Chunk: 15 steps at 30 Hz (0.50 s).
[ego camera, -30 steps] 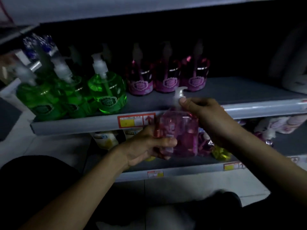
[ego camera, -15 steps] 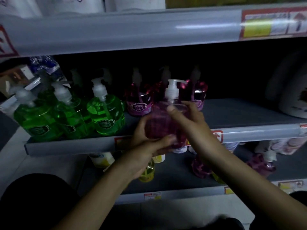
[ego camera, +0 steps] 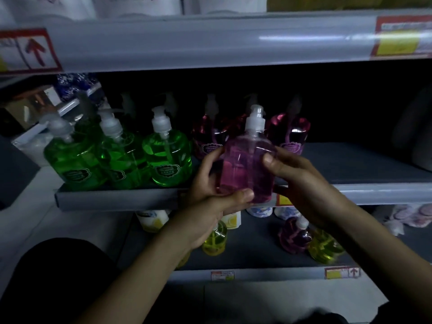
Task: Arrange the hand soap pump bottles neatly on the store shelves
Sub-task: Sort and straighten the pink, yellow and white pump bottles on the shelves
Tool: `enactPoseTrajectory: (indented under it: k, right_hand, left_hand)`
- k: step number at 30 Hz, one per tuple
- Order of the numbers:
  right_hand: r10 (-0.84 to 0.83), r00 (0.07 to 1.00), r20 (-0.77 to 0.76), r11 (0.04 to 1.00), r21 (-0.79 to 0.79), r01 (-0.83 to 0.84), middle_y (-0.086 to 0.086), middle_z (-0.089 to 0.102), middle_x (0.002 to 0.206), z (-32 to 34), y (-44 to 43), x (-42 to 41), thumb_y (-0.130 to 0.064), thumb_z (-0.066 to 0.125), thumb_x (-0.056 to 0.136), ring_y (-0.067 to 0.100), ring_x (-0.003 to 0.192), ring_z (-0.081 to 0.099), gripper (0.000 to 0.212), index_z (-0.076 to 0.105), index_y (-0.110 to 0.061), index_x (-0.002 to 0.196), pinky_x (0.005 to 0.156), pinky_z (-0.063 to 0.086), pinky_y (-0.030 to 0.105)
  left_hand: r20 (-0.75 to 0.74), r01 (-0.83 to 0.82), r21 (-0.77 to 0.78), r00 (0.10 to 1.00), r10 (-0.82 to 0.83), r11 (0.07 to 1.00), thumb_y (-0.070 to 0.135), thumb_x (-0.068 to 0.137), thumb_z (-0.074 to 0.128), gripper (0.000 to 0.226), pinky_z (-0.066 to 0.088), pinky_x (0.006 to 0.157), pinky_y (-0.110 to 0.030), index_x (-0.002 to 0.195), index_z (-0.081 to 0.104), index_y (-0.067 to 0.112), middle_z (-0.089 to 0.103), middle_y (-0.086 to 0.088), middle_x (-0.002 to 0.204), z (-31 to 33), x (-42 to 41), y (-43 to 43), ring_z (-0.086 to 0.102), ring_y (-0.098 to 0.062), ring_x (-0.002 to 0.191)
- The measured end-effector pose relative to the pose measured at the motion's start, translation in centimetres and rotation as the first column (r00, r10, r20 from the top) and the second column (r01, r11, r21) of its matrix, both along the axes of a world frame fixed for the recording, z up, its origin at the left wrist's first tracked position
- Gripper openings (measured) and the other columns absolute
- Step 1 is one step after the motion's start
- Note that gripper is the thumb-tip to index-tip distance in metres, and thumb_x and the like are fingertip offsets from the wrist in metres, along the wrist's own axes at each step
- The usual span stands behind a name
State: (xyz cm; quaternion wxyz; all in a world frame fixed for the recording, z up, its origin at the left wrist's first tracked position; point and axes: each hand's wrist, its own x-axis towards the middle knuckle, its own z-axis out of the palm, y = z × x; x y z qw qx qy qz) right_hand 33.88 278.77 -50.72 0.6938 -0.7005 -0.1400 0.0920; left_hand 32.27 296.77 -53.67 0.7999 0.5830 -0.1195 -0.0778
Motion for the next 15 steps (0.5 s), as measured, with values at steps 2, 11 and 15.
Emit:
enactPoseTrajectory:
  k: [2, 11, 15]
  right_hand:
    - [-0.004, 0.999, 0.035, 0.998, -0.057, 0.006, 0.0, 0.07, 0.116, -0.4, 0.5, 0.1, -0.022, 0.074, 0.08, 0.013, 0.106, 0.067, 0.05, 0.055, -0.02, 0.127, 0.087, 0.056, 0.026]
    - [0.282, 0.951, -0.124, 0.857, 0.478, -0.192, 0.02, 0.068, 0.11, -1.5, -1.2, 1.6, -0.01, 0.08, 0.064, 0.033, 0.103, 0.066, 0.061, 0.055, 0.004, 0.118, 0.085, 0.054, 0.036]
    - [0.089, 0.996, -0.018, 0.989, 0.119, -0.086, 0.009, 0.071, 0.111, -1.0, -0.4, 1.4, -0.009, 0.072, 0.076, 0.027, 0.11, 0.066, 0.052, 0.054, -0.007, 0.124, 0.09, 0.053, 0.03]
  left_hand:
    - [0.122, -0.157, 0.111, 0.982, 0.143, 0.981, -0.004, 0.064, 0.082, 0.091, 0.055, 0.089, -0.043, 0.136, 0.041, 0.033, 0.063, -0.003, 0.125, -0.1, -0.6, -0.9, 0.063, -0.021, 0.114]
    - [0.105, -0.048, 0.12, 0.994, 0.036, 0.992, 0.014, 0.061, 0.083, 0.077, 0.054, 0.086, -0.033, 0.13, 0.05, 0.023, 0.065, -0.006, 0.118, 0.8, 0.0, 0.3, 0.067, -0.02, 0.106]
    - [0.336, -0.349, 0.282, 0.908, 0.249, 0.894, 0.007, 0.059, 0.088, 0.086, 0.057, 0.083, -0.029, 0.13, 0.045, 0.03, 0.05, 0.004, 0.126, -0.1, -0.5, -0.8, 0.062, -0.018, 0.111]
